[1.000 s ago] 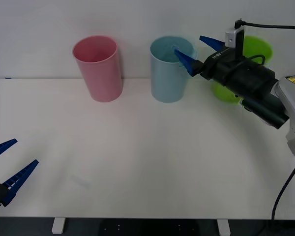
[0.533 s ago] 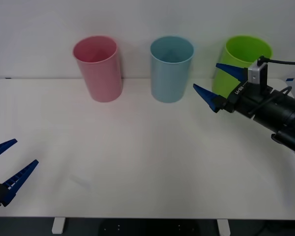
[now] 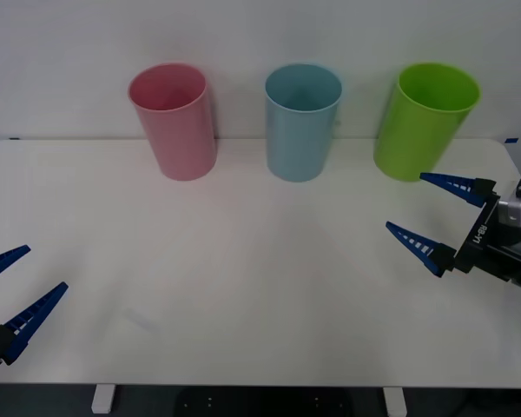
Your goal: Grasp the object on the table and drop it into the matching bin: aluminum can to the light blue bin, PET bottle to the pink bin.
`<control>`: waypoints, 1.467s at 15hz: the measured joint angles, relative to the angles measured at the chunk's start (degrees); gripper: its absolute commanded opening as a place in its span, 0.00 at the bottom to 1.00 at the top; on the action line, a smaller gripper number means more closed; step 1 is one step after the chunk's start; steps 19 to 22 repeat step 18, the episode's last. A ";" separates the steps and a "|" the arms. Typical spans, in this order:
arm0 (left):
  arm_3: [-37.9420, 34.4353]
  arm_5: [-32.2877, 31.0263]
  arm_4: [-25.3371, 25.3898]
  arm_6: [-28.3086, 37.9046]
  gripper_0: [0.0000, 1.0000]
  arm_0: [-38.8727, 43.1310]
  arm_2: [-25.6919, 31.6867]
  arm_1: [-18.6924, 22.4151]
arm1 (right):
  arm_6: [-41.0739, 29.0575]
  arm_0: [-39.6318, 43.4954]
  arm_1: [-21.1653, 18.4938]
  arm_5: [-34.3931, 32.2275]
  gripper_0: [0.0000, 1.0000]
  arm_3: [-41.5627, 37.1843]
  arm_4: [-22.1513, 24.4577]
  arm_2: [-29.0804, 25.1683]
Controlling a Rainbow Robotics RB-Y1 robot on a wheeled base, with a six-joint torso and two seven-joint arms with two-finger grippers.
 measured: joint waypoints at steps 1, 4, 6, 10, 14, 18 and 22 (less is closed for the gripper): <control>0.00 0.00 0.00 0.00 1.00 0.00 0.00 0.00 | 0.01 2.41 0.01 -1.58 1.00 -1.35 -0.56 -1.35; 0.00 0.00 0.00 0.00 1.00 0.00 0.00 0.00 | 0.02 9.59 0.04 -5.70 1.00 -5.11 -2.36 -5.30; 0.00 0.00 0.00 0.00 1.00 0.00 0.00 0.00 | 0.02 13.57 0.03 -6.64 1.00 -6.91 -3.61 -7.15; 0.00 0.00 0.00 0.00 1.00 0.00 0.00 0.00 | 0.11 17.78 0.28 -6.72 1.00 -8.38 -4.45 -8.86; 0.00 0.00 0.00 -0.01 1.00 0.00 0.00 0.00 | 0.37 19.07 0.44 -6.71 1.00 -8.41 -4.45 -8.94; 0.00 0.00 0.00 0.00 1.00 0.00 0.00 0.00 | 0.37 19.77 0.54 -6.65 1.00 -8.34 -3.87 -8.89; 0.00 0.00 0.00 0.00 1.00 0.00 0.00 0.00 | 0.37 19.77 0.54 -6.65 1.00 -8.34 -3.87 -8.89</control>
